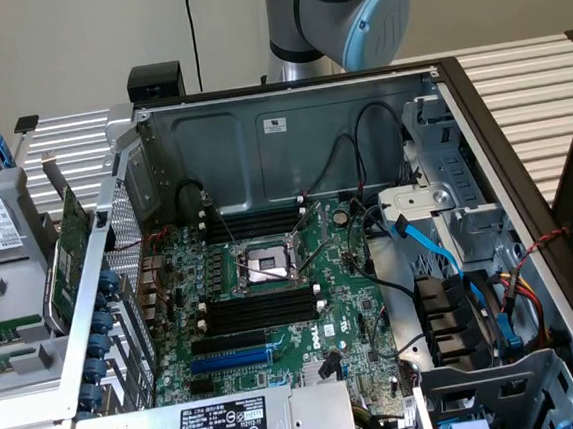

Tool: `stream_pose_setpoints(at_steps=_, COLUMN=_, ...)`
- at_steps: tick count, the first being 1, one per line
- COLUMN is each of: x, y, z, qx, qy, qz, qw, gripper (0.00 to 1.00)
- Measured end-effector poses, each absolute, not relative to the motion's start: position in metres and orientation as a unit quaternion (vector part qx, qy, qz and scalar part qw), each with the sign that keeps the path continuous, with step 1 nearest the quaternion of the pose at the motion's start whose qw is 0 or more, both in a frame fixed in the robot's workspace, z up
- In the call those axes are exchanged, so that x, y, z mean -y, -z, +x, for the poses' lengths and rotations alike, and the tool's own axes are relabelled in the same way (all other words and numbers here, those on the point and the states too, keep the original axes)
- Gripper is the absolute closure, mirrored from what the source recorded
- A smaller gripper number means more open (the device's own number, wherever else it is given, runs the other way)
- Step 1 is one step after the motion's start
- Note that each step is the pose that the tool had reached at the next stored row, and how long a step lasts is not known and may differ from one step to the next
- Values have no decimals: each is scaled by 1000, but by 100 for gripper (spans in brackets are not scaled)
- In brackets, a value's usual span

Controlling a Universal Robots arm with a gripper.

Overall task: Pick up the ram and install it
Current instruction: 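Pick up the ram and move it above insertion slot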

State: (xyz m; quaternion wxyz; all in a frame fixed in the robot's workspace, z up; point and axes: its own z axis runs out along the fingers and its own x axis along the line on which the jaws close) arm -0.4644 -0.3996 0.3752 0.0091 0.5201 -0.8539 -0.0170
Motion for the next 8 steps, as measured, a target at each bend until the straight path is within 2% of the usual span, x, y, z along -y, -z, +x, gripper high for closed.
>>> stream_pose_setpoints(at_steps=8, x=400, y=-375, z=-464, qx=813, qy=15, qz=581, qw=9, gripper=89)
